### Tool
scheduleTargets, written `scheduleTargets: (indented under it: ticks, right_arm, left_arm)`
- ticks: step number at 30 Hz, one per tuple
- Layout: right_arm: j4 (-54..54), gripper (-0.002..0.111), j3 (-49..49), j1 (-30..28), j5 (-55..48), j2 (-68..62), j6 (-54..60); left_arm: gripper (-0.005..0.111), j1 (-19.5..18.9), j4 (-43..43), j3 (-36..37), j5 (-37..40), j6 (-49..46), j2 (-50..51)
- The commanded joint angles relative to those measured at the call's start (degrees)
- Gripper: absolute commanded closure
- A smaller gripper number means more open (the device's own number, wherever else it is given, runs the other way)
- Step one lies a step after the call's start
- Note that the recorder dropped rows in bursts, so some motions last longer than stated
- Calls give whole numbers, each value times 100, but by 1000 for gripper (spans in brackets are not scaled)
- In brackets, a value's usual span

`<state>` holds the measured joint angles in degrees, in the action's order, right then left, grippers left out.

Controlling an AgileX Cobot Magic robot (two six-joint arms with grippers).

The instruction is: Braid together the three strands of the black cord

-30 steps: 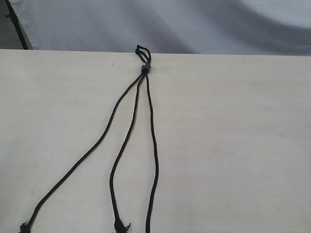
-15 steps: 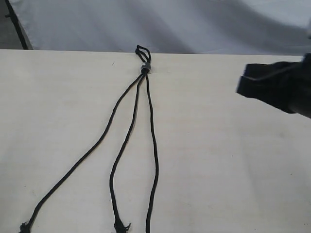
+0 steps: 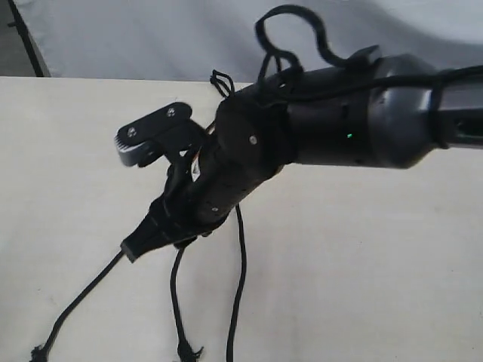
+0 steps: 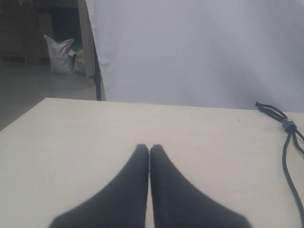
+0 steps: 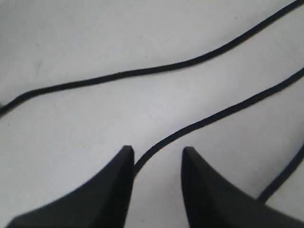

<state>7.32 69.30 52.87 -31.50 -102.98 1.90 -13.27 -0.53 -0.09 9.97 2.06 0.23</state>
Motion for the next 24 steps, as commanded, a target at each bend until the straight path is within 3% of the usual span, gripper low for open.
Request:
scheduleTargets:
  ticks: [1,4,9,14,24]
  right_arm:
    - [-166,59,222,209,-378,-294,89]
    - [-393,56,305,256,-636,-427,100]
    - [-1363,56,305,-85,-888,-470,-909]
    - [-1134,56,245,-550,-777,-479,-1217]
    - [-626,56,223,84,-653,-963,-742]
  left_arm:
    - [105,-20,8,9,-75,33,-23]
    - [105,-20,8,9,-75,33,-23]
    - [105,-20,8,9,-75,33,-23]
    - [105,-20,8,9,-75,33,-23]
    - [105,-20,8,9,-75,33,-23]
